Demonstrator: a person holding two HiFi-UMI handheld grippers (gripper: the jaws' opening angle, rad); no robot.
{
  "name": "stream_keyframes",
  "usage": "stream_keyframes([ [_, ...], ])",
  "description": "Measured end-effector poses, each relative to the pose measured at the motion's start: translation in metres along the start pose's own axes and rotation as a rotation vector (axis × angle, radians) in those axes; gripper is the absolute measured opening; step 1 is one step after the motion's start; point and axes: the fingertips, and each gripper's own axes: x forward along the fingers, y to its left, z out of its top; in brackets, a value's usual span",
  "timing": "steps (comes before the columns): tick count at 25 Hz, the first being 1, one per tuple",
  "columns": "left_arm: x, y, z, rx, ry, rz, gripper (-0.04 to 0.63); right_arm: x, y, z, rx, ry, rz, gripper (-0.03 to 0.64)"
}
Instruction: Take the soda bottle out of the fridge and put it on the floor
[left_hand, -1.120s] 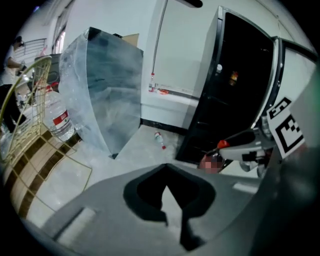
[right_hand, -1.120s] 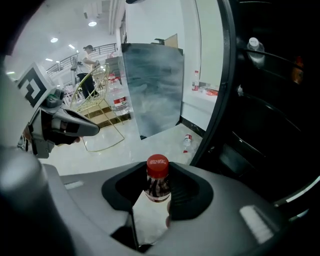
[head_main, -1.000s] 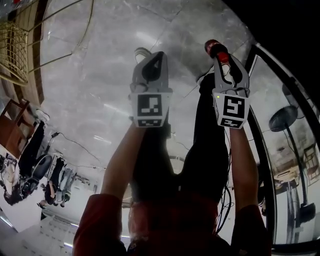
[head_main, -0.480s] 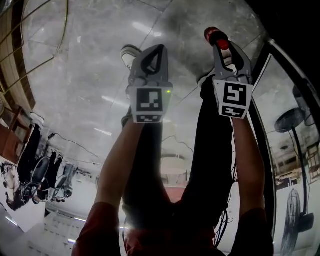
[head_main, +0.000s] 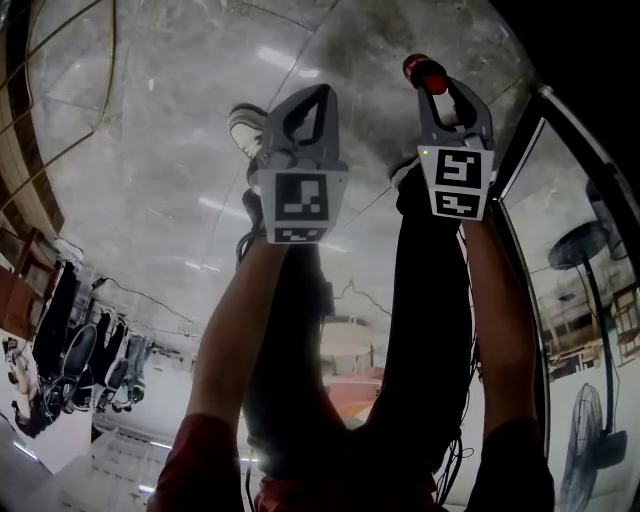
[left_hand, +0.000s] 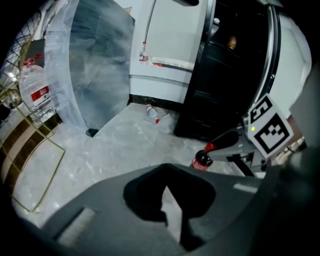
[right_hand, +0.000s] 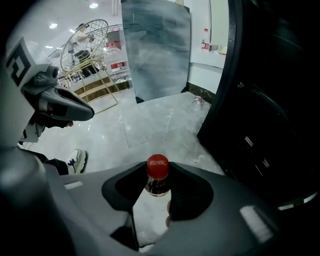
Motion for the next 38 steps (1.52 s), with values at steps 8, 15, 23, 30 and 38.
stream_keyframes([
  [8, 0.013, 0.005, 0.003, 0.015, 0.008, -0.01, 0.0, 0.039, -0.011, 0.015, -0.008, 0.019, -0.001, 0.132],
  [15, 0.014, 0.003, 0.002, -0.013, 0.009, 0.008, 0.0, 0.054, -0.014, 0.015, -0.039, 0.033, -0.003, 0.133],
  [23, 0.014, 0.004, 0.002, -0.037, 0.012, 0.018, 0.0, 0.055, -0.015, -0.004, 0.029, 0.093, -0.014, 0.144],
  [30, 0.008, 0.003, 0.0, -0.023, 0.015, 0.018, 0.0, 0.047, -0.003, -0.018, 0.066, 0.133, 0.024, 0.181],
  [38, -0.012, -0.009, 0.009, 0.0, 0.037, 0.014, 0.0, 0.013, 0.008, -0.023, 0.086, 0.159, 0.05, 0.181],
])
